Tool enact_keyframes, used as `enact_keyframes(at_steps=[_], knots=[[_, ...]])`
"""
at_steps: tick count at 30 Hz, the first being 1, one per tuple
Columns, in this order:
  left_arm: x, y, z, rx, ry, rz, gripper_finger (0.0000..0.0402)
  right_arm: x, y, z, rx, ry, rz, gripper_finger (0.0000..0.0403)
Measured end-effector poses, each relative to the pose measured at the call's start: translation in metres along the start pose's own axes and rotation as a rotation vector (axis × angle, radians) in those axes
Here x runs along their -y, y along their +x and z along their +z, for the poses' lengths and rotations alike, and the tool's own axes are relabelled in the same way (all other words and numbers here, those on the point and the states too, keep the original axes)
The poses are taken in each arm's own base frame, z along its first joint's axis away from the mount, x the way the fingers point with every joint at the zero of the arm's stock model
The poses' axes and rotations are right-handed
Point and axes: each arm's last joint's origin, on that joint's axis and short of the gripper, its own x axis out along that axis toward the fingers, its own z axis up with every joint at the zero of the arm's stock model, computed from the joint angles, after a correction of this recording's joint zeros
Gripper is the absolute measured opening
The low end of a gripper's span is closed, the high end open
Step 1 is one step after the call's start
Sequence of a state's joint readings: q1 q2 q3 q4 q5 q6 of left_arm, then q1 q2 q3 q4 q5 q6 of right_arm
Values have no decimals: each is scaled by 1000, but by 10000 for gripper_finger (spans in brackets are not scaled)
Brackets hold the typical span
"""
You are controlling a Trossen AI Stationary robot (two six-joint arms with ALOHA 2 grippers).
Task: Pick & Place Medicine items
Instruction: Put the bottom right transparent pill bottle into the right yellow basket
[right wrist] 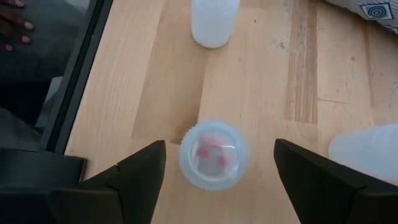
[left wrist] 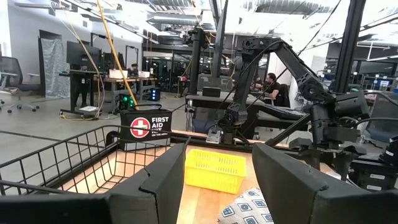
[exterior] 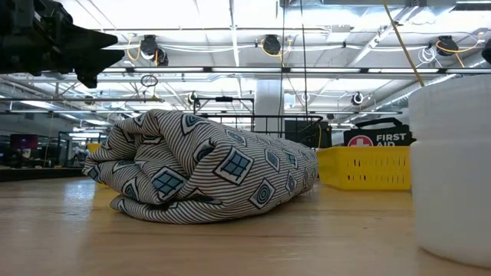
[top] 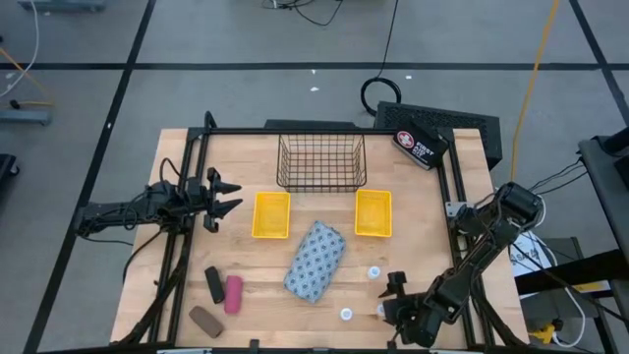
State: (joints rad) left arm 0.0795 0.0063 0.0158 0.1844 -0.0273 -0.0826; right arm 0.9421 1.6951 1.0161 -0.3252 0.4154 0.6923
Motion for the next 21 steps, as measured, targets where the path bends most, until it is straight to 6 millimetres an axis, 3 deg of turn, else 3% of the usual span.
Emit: enact_keyframes(at_steps=[21], knots=[[0,0,0,0,0,0,198,1,1,1,-12,-14,18,178]])
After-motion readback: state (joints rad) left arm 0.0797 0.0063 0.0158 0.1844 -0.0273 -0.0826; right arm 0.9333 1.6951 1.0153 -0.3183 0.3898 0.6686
